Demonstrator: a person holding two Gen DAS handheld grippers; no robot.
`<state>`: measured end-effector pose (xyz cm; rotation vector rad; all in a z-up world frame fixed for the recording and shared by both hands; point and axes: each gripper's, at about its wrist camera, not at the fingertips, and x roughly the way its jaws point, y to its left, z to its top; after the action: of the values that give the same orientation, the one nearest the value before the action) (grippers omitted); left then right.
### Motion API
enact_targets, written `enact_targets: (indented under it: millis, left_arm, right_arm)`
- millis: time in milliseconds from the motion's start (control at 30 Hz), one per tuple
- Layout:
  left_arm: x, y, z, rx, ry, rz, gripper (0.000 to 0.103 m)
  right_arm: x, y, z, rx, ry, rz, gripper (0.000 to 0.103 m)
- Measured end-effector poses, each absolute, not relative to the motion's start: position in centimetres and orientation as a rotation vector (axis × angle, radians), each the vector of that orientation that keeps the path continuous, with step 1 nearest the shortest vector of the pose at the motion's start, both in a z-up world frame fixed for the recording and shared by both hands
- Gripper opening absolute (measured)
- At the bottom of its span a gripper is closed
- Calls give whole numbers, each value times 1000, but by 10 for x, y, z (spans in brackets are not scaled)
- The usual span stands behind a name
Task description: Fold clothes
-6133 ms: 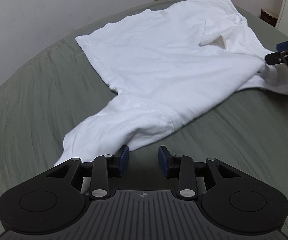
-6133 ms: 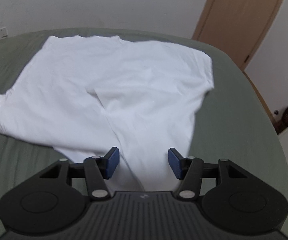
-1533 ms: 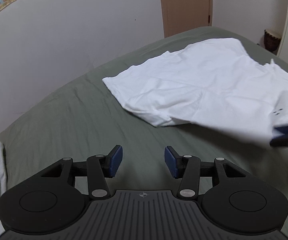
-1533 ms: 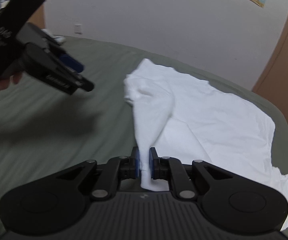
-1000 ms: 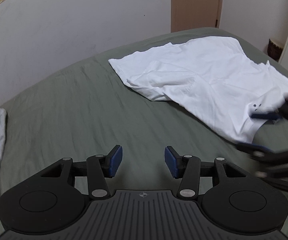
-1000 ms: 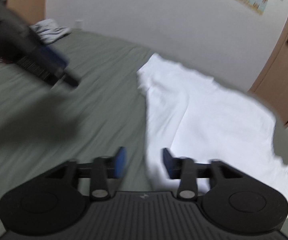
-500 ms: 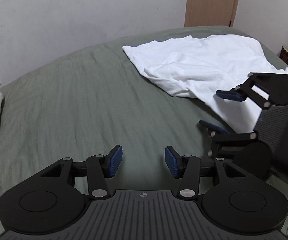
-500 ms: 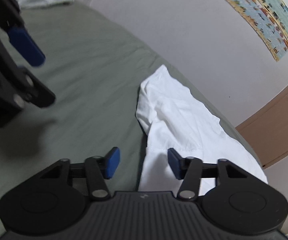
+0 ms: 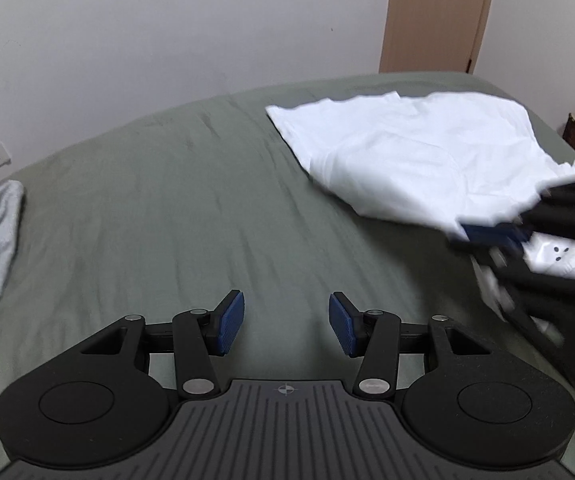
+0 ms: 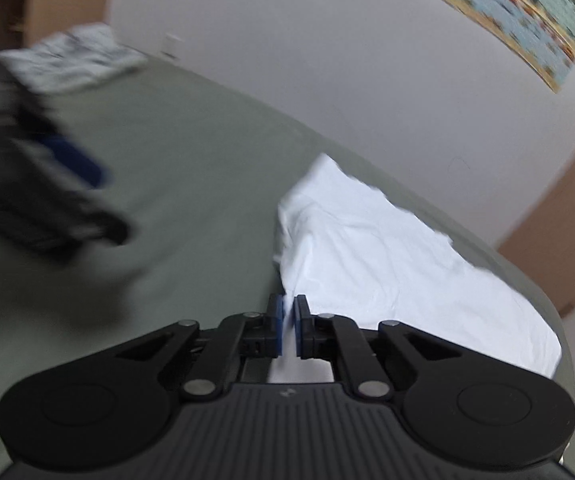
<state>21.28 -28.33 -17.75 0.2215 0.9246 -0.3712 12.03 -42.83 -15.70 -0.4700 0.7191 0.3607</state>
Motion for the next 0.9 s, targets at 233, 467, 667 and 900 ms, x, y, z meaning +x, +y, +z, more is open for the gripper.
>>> enact_targets:
  millis: [233, 467, 667, 900]
  left_arm:
    - [197, -266, -165, 238, 931, -338, 46]
    - [204, -259, -166, 309, 938, -360, 53]
    - [231, -250, -190, 333, 952, -445, 57]
    - [243, -254, -213, 309, 993, -579, 61]
  right_arm:
    - [47, -420, -178, -494, 812, 476, 6]
    - [27, -441, -185, -363, 878, 390, 19]
    - [6, -440, -176, -275, 854, 354, 37]
    - [15, -445, -191, -84, 923, 336, 38]
